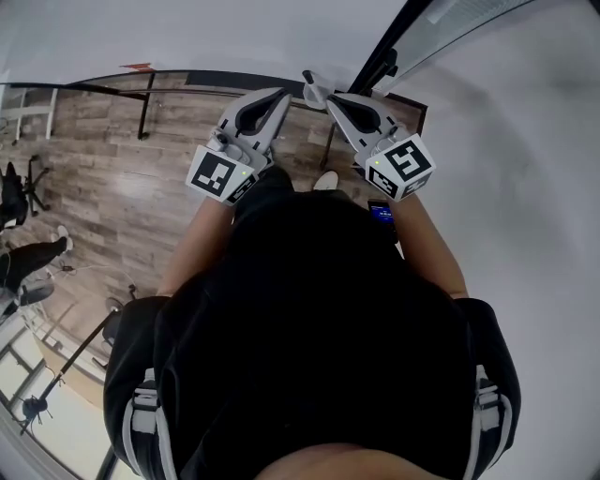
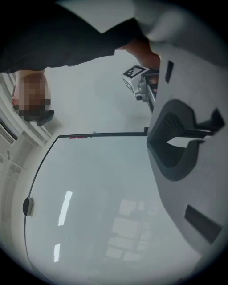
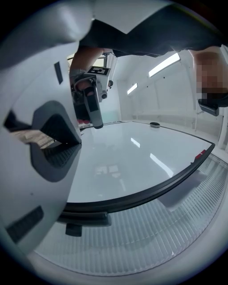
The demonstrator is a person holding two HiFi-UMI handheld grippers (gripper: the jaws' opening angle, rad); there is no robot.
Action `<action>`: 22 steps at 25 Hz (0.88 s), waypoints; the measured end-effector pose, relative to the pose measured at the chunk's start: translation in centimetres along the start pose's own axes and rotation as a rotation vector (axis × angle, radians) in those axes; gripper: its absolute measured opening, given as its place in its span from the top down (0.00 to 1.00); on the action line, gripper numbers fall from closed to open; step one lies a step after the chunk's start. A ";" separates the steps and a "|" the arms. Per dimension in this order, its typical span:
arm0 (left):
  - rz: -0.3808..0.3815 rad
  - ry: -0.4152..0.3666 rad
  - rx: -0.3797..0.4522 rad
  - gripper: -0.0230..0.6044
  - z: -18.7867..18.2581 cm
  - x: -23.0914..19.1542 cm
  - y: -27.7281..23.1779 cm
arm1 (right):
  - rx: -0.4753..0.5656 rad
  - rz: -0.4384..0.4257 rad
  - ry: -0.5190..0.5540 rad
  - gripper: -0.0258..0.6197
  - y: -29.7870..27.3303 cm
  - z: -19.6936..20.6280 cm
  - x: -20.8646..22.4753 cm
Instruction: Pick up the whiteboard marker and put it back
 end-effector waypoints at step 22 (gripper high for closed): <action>0.222 0.056 -0.073 0.96 5.2 -8.0 -2.3 | -0.240 0.299 -0.136 0.96 -8.5 9.6 7.2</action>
Point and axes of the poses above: the fingertips, and each gripper's own axes: y backward along the fingers, x to its right, z out of its underside, the point moved 1 cm from there along y, backward along the fingers, and after that the axes turned 5 degrees about -z, right-handed, at the moved point
